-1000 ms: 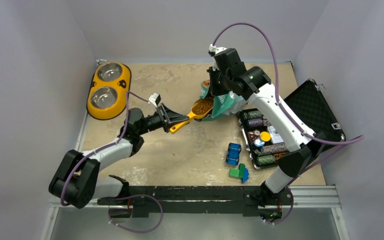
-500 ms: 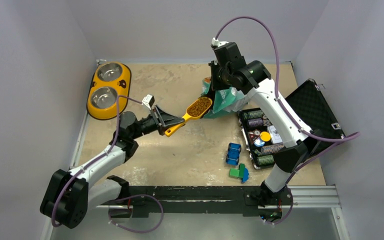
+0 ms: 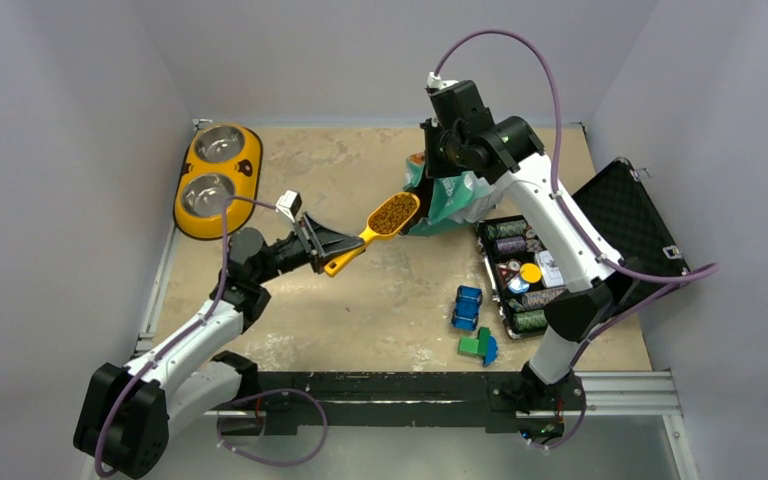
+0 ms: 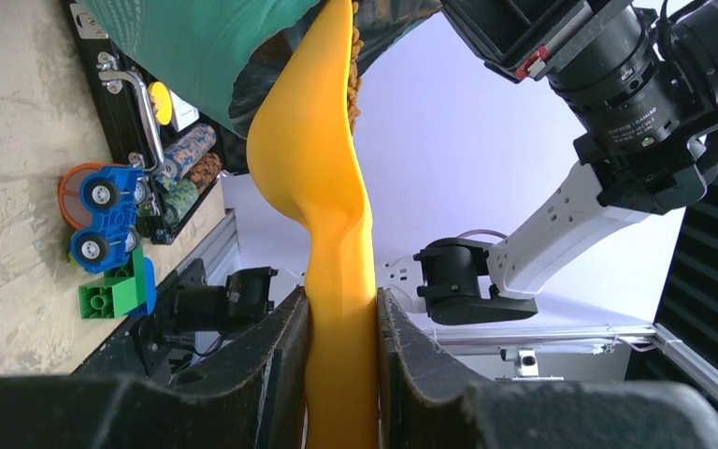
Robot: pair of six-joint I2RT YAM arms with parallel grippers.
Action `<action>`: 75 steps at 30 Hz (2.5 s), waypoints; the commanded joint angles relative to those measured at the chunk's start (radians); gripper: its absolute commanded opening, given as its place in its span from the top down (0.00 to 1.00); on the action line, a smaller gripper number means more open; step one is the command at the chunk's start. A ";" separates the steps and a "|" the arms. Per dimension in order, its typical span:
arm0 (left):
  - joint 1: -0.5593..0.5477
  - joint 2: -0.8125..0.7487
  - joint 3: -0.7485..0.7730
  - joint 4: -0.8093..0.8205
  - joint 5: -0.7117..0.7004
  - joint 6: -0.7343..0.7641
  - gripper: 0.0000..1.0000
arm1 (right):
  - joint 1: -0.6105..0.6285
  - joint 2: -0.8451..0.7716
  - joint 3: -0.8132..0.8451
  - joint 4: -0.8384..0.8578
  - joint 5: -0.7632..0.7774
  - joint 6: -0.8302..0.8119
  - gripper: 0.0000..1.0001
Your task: Serve the pet food
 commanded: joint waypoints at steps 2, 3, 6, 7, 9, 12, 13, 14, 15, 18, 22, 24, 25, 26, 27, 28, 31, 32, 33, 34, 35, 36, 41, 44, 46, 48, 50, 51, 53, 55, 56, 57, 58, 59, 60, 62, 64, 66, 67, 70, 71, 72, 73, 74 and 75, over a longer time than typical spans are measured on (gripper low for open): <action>0.011 -0.018 0.020 0.113 -0.005 -0.001 1.00 | -0.010 0.005 0.137 0.016 0.036 0.023 1.00; 0.010 -0.027 0.025 0.110 -0.005 0.005 1.00 | -0.012 0.015 0.152 0.001 0.044 0.026 1.00; 0.011 -0.036 0.031 0.113 -0.006 0.005 1.00 | -0.019 0.048 0.198 -0.055 0.068 0.047 1.00; 0.012 -0.038 0.031 0.120 -0.005 0.003 1.00 | -0.023 0.059 0.212 -0.072 0.073 0.055 1.00; 0.012 -0.037 0.031 0.144 -0.006 -0.005 1.00 | -0.032 0.075 0.224 -0.098 0.082 0.068 1.00; 0.018 -0.046 0.038 0.167 -0.008 -0.020 1.00 | -0.046 0.077 0.215 -0.115 0.090 0.081 1.00; 0.020 -0.048 0.043 0.164 -0.008 -0.021 1.00 | -0.051 0.074 0.206 -0.114 0.090 0.084 1.00; 0.024 -0.053 0.049 0.160 -0.008 -0.022 1.00 | -0.054 0.070 0.200 -0.113 0.086 0.083 1.00; 0.030 -0.055 0.059 0.155 -0.006 -0.023 1.00 | -0.057 0.066 0.190 -0.111 0.083 0.082 1.00; 0.057 -0.048 0.094 0.156 -0.006 -0.028 1.00 | -0.058 0.039 0.147 -0.092 0.060 0.079 1.00; 0.120 -0.010 0.155 0.149 0.007 -0.023 1.00 | -0.055 -0.002 0.074 -0.067 0.042 0.075 1.00; 0.167 0.021 0.189 0.148 0.021 -0.020 1.00 | -0.048 -0.018 0.053 -0.067 0.024 0.076 1.00; 0.191 0.040 0.210 0.150 0.026 -0.018 1.00 | -0.042 -0.029 0.040 -0.066 0.022 0.073 1.00; 0.214 0.060 0.230 0.147 0.030 -0.013 1.00 | -0.034 -0.041 0.027 -0.063 0.020 0.072 1.00; 0.238 0.079 0.253 0.146 0.032 -0.010 1.00 | -0.029 -0.052 0.015 -0.060 0.014 0.071 1.00; 0.260 0.103 0.272 0.146 0.034 -0.010 1.00 | -0.022 -0.063 0.005 -0.058 0.007 0.072 1.00; 0.317 0.182 0.341 0.158 0.037 -0.010 1.00 | 0.002 -0.086 -0.019 -0.054 -0.006 0.072 1.00; 0.343 0.207 0.368 0.159 0.037 -0.010 1.00 | 0.010 -0.093 -0.024 -0.054 -0.006 0.072 1.00; 0.363 0.239 0.394 0.161 0.037 -0.011 1.00 | 0.016 -0.098 -0.028 -0.053 -0.010 0.071 1.00; 0.379 0.263 0.420 0.158 0.036 -0.009 1.00 | 0.021 -0.102 -0.033 -0.049 -0.016 0.071 1.00; 0.400 0.284 0.442 0.155 0.034 -0.008 1.00 | 0.024 -0.105 -0.037 -0.046 -0.022 0.071 1.00; 0.431 0.307 0.462 0.155 0.033 -0.007 1.00 | 0.025 -0.106 -0.039 -0.045 -0.025 0.072 1.00; 0.547 0.406 0.512 0.200 0.050 -0.001 1.00 | 0.028 -0.104 -0.039 -0.035 -0.043 0.065 1.00; 0.629 0.456 0.504 0.244 0.059 0.003 1.00 | 0.028 -0.106 -0.037 -0.036 -0.049 0.063 1.00; 0.683 0.487 0.486 0.280 0.062 0.001 1.00 | 0.028 -0.108 -0.040 -0.034 -0.047 0.060 1.00; 0.730 0.520 0.477 0.316 0.070 0.009 1.00 | 0.028 -0.114 -0.044 -0.033 -0.046 0.057 1.00; 0.770 0.550 0.463 0.339 0.064 0.019 1.00 | 0.027 -0.118 -0.053 -0.031 -0.043 0.054 1.00; 0.788 0.570 0.459 0.354 0.062 0.017 1.00 | 0.028 -0.122 -0.057 -0.030 -0.041 0.053 1.00; 0.813 0.615 0.455 0.409 0.055 -0.002 1.00 | 0.028 -0.127 -0.068 -0.026 -0.037 0.050 1.00; 0.832 0.657 0.459 0.436 0.036 -0.008 1.00 | 0.027 -0.132 -0.077 -0.023 -0.036 0.048 1.00; 0.838 0.675 0.462 0.444 0.024 -0.008 1.00 | 0.026 -0.132 -0.079 -0.022 -0.034 0.046 1.00; 0.843 0.700 0.467 0.446 0.014 -0.004 1.00 | 0.026 -0.131 -0.081 -0.021 -0.034 0.045 1.00; 0.846 0.716 0.472 0.449 0.003 0.002 1.00 | 0.026 -0.132 -0.082 -0.021 -0.033 0.044 1.00; 0.850 0.733 0.478 0.451 -0.010 0.006 1.00 | 0.026 -0.131 -0.083 -0.021 -0.031 0.044 1.00; 0.853 0.754 0.484 0.457 -0.021 0.010 1.00 | 0.026 -0.131 -0.084 -0.019 -0.033 0.043 1.00; 0.855 0.798 0.498 0.475 -0.043 0.008 1.00 | 0.025 -0.132 -0.091 -0.018 -0.033 0.041 1.00; 0.857 0.841 0.502 0.511 -0.074 -0.011 1.00 | 0.026 -0.134 -0.097 -0.016 -0.031 0.039 1.00; 0.858 0.871 0.499 0.528 -0.106 -0.022 1.00 | 0.025 -0.140 -0.107 -0.013 -0.028 0.036 1.00; 0.860 0.881 0.497 0.526 -0.120 -0.020 1.00 | 0.025 -0.144 -0.112 -0.011 -0.025 0.034 1.00; 0.859 0.895 0.482 0.487 -0.160 -0.008 1.00 | 0.023 -0.153 -0.125 -0.007 -0.015 0.031 1.00; 0.860 0.899 0.474 0.483 -0.173 -0.008 1.00 | 0.023 -0.157 -0.128 -0.005 -0.014 0.031 1.00; 0.860 0.901 0.466 0.478 -0.185 -0.009 1.00 | 0.021 -0.159 -0.131 -0.003 -0.011 0.028 1.00; 0.860 0.902 0.459 0.466 -0.198 -0.006 1.00 | 0.021 -0.160 -0.131 -0.002 -0.010 0.027 1.00; 0.860 0.902 0.454 0.455 -0.207 -0.003 1.00 | 0.022 -0.161 -0.131 -0.002 -0.009 0.027 1.00; 0.860 0.902 0.450 0.438 -0.216 0.001 1.00 | 0.021 -0.161 -0.130 -0.002 -0.009 0.027 1.00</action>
